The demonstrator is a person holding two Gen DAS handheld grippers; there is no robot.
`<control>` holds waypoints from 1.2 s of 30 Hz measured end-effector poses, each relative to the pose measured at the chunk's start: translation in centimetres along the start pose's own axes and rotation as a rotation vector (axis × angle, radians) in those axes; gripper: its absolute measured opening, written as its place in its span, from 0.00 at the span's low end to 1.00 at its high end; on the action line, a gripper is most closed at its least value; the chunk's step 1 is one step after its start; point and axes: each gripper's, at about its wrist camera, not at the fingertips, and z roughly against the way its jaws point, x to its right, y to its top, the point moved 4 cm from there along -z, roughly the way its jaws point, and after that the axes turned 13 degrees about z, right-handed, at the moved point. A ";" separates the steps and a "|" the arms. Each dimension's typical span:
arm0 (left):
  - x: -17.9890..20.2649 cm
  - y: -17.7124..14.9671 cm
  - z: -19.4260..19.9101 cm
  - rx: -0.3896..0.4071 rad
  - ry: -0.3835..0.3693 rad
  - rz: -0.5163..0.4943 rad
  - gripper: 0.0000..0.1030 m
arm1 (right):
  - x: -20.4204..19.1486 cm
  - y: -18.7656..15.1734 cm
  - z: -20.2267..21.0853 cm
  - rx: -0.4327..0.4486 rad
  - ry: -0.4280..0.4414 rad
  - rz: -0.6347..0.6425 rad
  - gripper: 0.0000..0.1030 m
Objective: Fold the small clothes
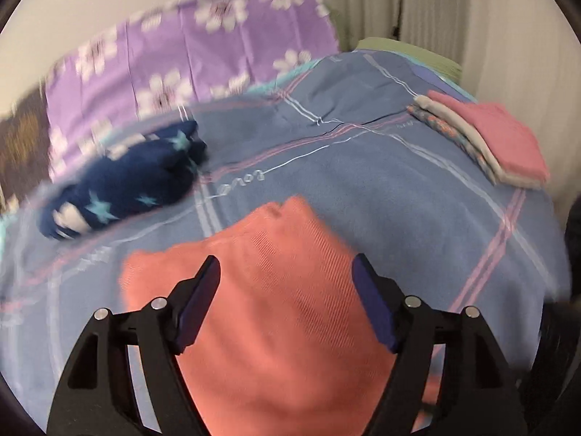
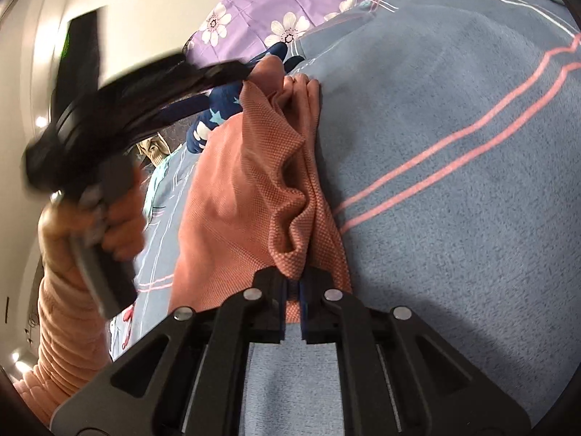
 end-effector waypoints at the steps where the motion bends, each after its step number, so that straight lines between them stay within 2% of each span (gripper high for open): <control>1: -0.3 -1.1 1.1 0.016 0.011 -0.033 0.78 | 0.1 0.0 0.0 0.002 0.006 -0.003 0.05; 4: -1.1 -5.7 4.0 0.034 0.031 -0.123 0.81 | 0.3 0.7 -0.4 0.003 0.009 -0.002 0.05; 7: -2.1 -10.2 5.3 -0.007 0.025 -0.155 0.81 | -0.3 1.1 0.0 0.011 0.018 -0.008 0.05; 9: -2.6 -11.9 5.7 -0.018 0.026 -0.166 0.81 | -2.2 1.7 1.4 0.051 0.077 0.013 0.04; 10: -3.1 -12.6 5.7 -0.016 0.042 -0.168 0.81 | -3.2 2.0 2.0 0.062 0.076 0.033 0.04; 12: -4.0 -13.0 5.6 -0.019 0.054 -0.150 0.81 | -3.9 1.9 2.6 0.045 0.028 0.054 0.04; 14: -5.0 -12.8 5.2 -0.029 0.056 -0.101 0.81 | -2.9 1.4 2.1 0.004 -0.074 0.066 0.04; 16: -5.8 -12.9 5.0 -0.042 0.047 -0.067 0.81 | -1.4 0.6 1.0 -0.047 -0.141 0.059 0.10; 17: -6.1 -13.0 5.0 -0.046 0.040 -0.051 0.81 | -0.7 0.2 0.5 -0.070 -0.155 0.048 0.13; 19: -6.3 -13.3 5.2 -0.048 0.027 -0.039 0.81 | -0.2 -0.2 0.7 -0.057 -0.123 0.033 0.12; 21: -6.3 -13.1 5.7 -0.038 0.005 -0.034 0.80 | -0.5 0.3 1.6 -0.038 -0.141 0.051 0.18; 22: -6.2 -12.7 6.2 -0.019 -0.009 -0.030 0.78 | -0.9 0.8 2.1 -0.017 -0.162 0.069 0.22; 25: -5.7 -11.4 6.7 0.020 -0.029 -0.016 0.58 | -2.3 3.0 3.5 0.037 -0.190 0.149 0.24; 27: -5.3 -10.5 6.5 0.032 -0.062 0.007 0.33 | -3.6 4.8 3.5 0.052 -0.197 0.206 0.24; 28: -5.0 -10.3 6.1 0.025 -0.078 0.015 0.30 | -4.1 5.4 3.2 0.057 -0.195 0.234 0.24; 30: -4.7 -10.5 4.3 -0.021 -0.104 0.031 0.28 | -4.6 6.7 2.2 0.057 -0.199 0.275 0.24; 32: -4.8 -11.8 1.8 -0.087 -0.093 0.044 0.28 | -4.1 7.9 0.5 0.035 -0.203 0.278 0.24; 36: -4.5 -12.7 1.6 -0.058 -0.101 0.037 0.34 | -2.7 10.8 -1.7 0.008 -0.218 0.294 0.24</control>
